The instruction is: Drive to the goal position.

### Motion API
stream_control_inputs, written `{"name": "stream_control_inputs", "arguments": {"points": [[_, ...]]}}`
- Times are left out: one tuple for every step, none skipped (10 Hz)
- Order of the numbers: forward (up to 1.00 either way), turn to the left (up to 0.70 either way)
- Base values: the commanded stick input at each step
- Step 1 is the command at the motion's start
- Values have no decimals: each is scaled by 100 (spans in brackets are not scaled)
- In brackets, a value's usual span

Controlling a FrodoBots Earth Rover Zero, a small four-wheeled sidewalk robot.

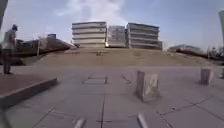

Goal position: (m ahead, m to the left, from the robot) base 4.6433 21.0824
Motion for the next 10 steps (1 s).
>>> {"name": "stream_control_inputs", "arguments": {"points": [[70, 3], [70, 14], [70, 14], [70, 14], [70, 14], [70, 14], [70, 14], [70, 14], [70, 14], [70, 14]]}}
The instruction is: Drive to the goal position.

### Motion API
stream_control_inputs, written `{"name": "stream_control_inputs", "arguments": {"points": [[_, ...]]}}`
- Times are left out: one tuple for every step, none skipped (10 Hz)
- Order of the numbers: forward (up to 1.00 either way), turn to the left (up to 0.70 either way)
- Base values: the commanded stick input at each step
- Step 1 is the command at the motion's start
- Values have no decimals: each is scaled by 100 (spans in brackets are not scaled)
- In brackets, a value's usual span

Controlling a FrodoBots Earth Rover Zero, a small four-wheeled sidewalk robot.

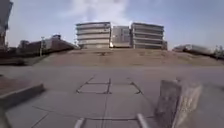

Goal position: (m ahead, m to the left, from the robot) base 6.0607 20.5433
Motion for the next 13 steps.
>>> {"name": "stream_control_inputs", "arguments": {"points": [[70, 14], [70, 14], [70, 14], [70, 14], [70, 14], [70, 14], [70, 14], [70, 14], [70, 14], [70, 14], [70, 14], [70, 14], [70, 14]]}}
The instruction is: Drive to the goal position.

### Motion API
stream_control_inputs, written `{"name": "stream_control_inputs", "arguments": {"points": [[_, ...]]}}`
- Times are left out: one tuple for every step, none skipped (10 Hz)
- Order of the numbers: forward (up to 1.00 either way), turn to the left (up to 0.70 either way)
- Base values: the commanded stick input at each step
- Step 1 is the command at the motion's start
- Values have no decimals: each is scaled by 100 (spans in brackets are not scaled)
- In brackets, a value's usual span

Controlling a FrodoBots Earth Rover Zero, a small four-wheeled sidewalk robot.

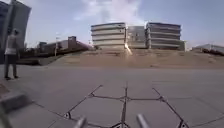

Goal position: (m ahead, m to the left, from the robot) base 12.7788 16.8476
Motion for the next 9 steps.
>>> {"name": "stream_control_inputs", "arguments": {"points": [[70, 14], [70, 14], [70, 14], [70, 14], [70, 14], [70, 14], [70, 14], [70, 14], [70, 14]]}}
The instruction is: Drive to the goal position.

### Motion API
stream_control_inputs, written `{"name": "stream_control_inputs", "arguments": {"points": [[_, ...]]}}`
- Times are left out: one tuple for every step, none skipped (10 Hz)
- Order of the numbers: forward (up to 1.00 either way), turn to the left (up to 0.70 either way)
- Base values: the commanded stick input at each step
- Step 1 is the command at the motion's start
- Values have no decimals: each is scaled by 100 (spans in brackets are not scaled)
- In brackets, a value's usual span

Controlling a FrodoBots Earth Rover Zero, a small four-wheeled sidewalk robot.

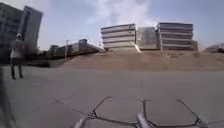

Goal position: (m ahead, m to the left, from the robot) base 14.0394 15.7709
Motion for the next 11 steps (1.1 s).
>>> {"name": "stream_control_inputs", "arguments": {"points": [[70, 14], [70, 14], [70, 14], [70, 14], [70, 14], [70, 14], [70, 14], [70, 14], [70, 14], [70, 14], [70, 14]]}}
